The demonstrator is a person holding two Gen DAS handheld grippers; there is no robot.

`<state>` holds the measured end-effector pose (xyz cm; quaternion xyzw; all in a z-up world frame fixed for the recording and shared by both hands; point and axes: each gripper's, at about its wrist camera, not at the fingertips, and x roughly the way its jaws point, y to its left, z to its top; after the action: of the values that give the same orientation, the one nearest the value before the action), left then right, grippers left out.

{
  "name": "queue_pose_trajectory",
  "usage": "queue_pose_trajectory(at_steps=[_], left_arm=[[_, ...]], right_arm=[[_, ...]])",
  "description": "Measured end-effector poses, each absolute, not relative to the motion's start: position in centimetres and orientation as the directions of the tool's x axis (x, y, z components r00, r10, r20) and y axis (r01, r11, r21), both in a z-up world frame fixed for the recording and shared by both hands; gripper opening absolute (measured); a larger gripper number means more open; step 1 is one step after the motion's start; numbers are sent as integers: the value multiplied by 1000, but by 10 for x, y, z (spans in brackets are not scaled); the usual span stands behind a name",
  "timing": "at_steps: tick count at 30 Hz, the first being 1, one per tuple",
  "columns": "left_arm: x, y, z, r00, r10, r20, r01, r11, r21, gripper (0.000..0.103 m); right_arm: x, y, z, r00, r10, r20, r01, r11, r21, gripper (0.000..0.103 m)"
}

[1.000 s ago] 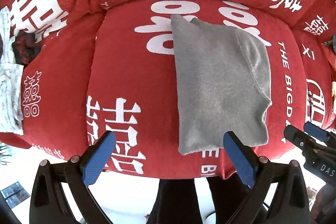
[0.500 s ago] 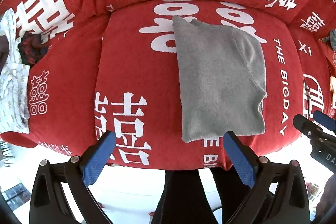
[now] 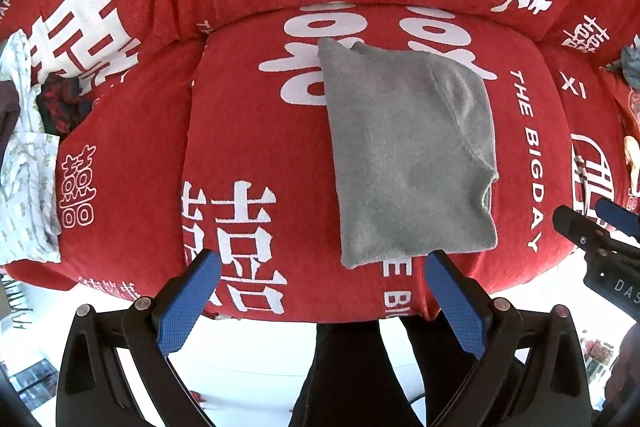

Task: Fold small clothes

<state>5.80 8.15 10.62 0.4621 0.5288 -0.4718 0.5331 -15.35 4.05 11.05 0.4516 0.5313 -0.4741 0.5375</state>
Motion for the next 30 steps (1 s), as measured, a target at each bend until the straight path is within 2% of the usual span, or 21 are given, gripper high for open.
queue_pose_trajectory(at_steps=[30], left_arm=[[57,82,115,13,-30,-999,990,139,9,102]], right_arm=[[-158,34,114,-24,-46,-999,990,138,-30,81]])
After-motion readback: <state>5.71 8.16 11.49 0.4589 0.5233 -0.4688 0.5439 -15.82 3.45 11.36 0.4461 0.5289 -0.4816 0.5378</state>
